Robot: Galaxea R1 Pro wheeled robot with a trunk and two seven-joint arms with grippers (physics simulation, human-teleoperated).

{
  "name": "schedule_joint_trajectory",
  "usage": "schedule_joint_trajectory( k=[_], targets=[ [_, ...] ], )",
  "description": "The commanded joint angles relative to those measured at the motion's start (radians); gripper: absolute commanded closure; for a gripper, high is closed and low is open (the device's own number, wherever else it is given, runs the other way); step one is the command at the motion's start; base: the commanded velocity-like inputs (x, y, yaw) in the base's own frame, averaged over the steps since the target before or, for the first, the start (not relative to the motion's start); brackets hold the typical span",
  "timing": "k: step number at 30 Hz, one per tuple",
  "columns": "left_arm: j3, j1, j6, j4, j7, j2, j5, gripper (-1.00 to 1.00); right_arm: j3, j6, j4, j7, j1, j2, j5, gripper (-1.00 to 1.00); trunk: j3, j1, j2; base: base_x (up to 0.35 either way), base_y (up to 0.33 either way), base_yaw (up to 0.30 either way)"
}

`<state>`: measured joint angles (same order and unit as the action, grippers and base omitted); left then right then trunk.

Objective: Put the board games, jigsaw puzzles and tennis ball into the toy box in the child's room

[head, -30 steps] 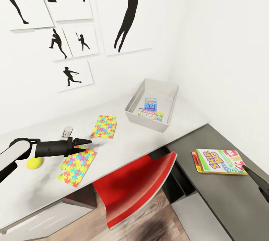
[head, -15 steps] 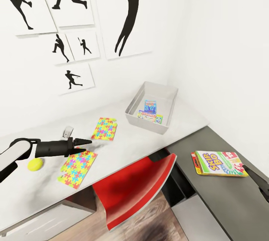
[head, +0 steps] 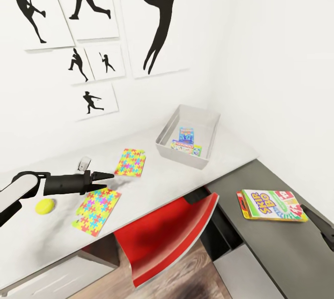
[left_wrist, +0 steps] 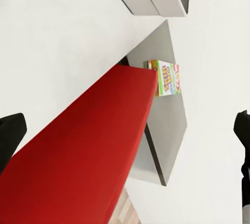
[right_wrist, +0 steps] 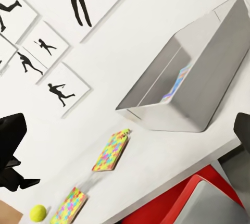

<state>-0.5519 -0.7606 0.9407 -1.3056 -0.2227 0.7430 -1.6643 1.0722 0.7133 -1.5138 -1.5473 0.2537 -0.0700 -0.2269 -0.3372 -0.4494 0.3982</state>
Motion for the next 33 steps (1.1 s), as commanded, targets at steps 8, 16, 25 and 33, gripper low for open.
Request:
schedule_joint_trajectory(
  k=[8,16,25,33],
  targets=[
    [-0.003,-0.002,0.0,0.003,-0.008,-0.005,0.008,-1.0,0.009,0.011,0.001,-0.004,0.001,-0.001,0.001,-1.0,0.012,-0.001,0.002,0.0,0.0,0.0],
    [-0.003,-0.002,0.001,0.004,-0.007,-0.017,0.008,-1.0,0.012,0.011,0.001,-0.004,0.001,-0.003,0.002,-1.0,0.025,-0.001,0.002,0.0,0.0,0.0],
    [-0.003,-0.002,0.001,0.005,-0.007,-0.021,0.008,-1.0,0.014,0.011,0.001,-0.003,0.001,-0.006,0.003,-1.0,0.04,-0.001,0.002,0.0,0.0,0.0],
    [-0.004,-0.002,0.001,0.005,-0.005,-0.049,0.009,-1.0,0.014,0.008,0.002,-0.001,0.001,-0.011,0.004,-1.0,0.053,-0.001,0.002,0.0,0.0,0.0]
  ],
)
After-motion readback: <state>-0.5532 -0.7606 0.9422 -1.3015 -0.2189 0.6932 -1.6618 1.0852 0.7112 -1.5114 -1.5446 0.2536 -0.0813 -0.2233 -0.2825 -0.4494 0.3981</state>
